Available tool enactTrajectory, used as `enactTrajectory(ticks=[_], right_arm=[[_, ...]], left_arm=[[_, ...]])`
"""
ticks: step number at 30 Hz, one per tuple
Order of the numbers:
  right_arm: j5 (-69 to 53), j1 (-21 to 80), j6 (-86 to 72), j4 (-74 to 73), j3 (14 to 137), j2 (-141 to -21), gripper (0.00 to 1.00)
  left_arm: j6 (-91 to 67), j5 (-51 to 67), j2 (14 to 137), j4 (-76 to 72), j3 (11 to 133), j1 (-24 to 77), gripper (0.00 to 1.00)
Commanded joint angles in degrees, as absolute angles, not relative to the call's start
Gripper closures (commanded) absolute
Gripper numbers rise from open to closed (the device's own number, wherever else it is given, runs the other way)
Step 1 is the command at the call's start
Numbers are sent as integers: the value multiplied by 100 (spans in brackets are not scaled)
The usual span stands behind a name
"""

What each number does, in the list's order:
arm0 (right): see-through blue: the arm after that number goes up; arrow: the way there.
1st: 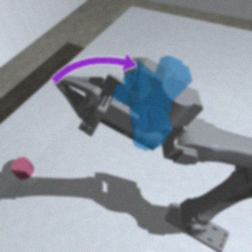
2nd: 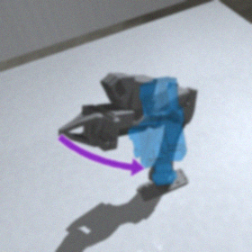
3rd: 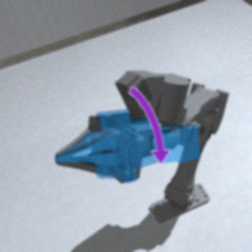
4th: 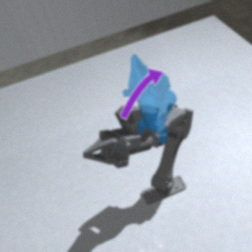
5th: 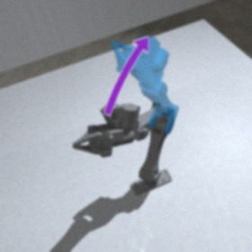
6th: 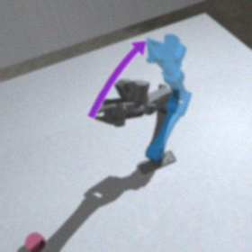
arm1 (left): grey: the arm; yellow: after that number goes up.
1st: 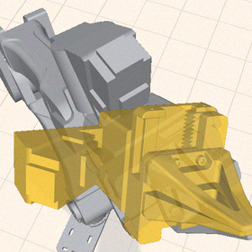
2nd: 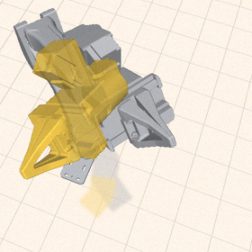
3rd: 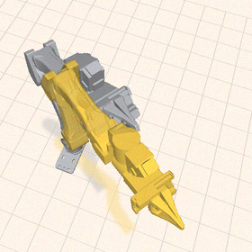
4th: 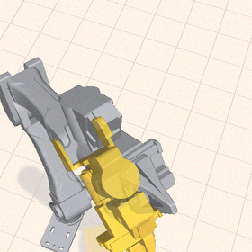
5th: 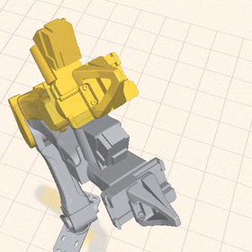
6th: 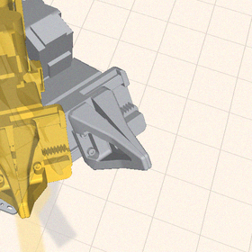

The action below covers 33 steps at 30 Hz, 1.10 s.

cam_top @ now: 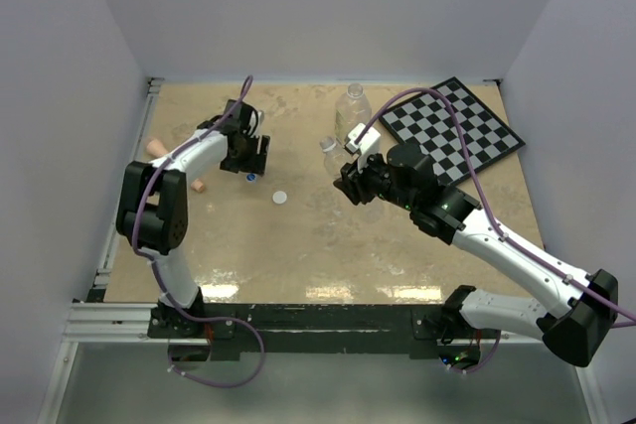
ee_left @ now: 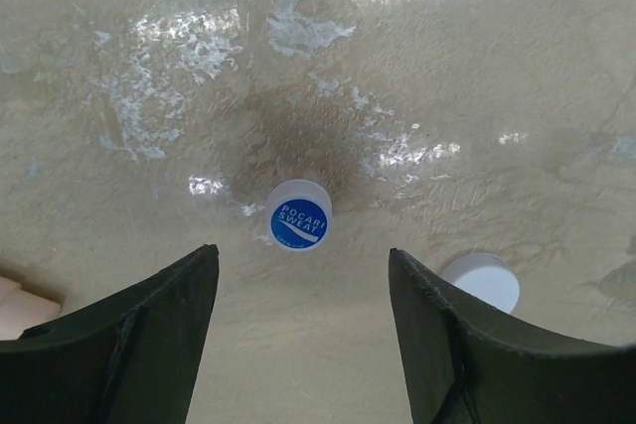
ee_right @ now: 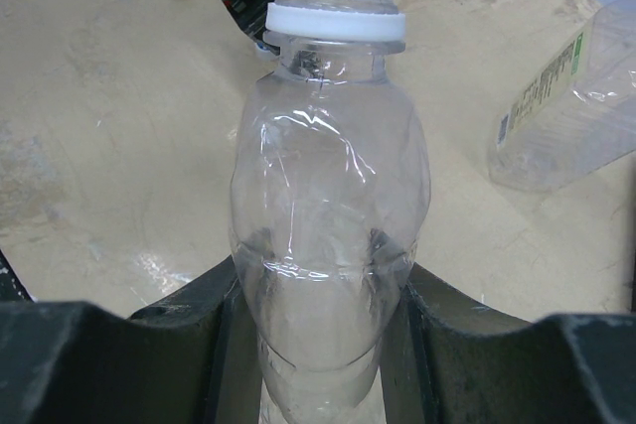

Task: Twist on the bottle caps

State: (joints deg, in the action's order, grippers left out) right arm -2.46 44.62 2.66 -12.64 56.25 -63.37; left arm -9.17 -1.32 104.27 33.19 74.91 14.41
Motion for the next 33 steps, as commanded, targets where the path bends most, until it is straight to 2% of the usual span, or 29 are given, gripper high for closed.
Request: enactTrajectory(ticks=[1,4,12,33], right_arm=[[-185,4474,360,-1090,5669,-6223,60],[-193,4474,360,-1090,5660,-6214,60],[-202,4474,369,-1063,5643,-6196,60],[-202,4474,352,-1046,5572,-6135,59]], left_arm=[[-774,-105,10748,3568,7945,1406,28],[-747,-106,10942,3621,8059,1397,35],[-703,-62,11197,3709,8147,1397,44],[-624,-44,11303,3735,8226,1389,54]])
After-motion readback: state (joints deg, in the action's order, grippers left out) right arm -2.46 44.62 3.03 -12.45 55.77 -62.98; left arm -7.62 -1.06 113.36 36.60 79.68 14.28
